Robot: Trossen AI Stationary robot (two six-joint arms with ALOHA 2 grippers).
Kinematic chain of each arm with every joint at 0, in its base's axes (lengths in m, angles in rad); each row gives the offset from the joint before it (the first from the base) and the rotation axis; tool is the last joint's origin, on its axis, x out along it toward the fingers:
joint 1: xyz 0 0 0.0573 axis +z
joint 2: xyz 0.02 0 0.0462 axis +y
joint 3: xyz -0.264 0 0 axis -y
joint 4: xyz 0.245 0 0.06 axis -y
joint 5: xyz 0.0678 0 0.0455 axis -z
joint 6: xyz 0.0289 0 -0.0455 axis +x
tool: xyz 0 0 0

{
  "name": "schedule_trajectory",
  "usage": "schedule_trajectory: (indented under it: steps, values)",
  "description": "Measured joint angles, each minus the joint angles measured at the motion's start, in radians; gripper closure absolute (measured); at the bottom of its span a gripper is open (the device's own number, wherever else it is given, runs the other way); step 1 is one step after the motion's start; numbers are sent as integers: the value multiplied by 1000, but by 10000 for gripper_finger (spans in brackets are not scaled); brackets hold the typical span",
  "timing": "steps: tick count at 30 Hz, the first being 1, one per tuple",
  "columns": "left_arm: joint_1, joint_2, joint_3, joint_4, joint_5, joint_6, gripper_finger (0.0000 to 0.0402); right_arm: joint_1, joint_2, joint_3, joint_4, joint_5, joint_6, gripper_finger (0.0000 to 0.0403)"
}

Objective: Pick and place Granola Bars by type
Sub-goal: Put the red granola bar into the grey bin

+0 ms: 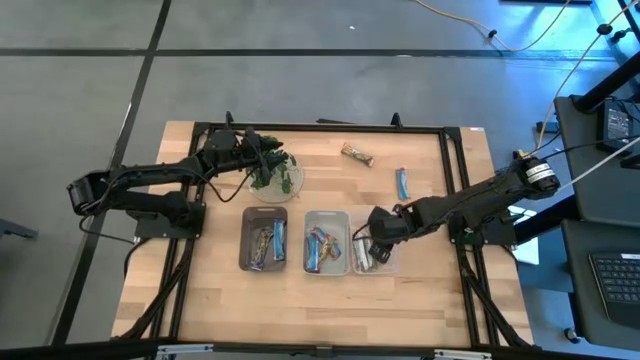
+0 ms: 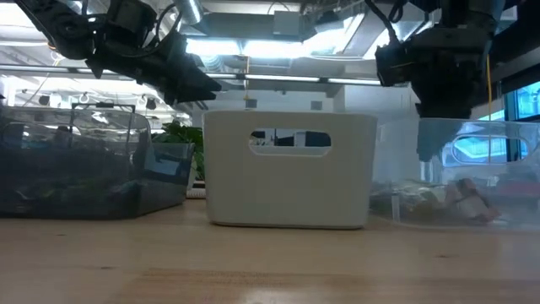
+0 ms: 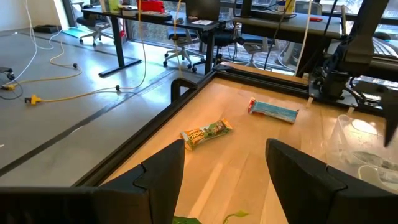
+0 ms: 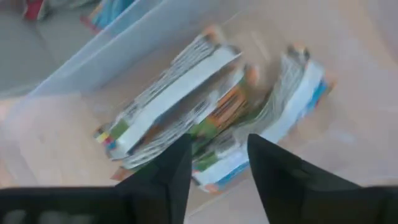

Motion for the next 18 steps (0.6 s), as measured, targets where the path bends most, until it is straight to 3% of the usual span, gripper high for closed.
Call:
schedule_trajectory:
  steps: [6,14,18]
  values:
    - [0,0,0,-2,0,-2,185,-62,-93,0,-96,89,37,225]
    - [0,0,0,-4,0,0,185,-180,-200,0,-424,282,216,224]
    - [0,0,0,-5,0,0,185,-255,-210,0,-458,356,161,224]
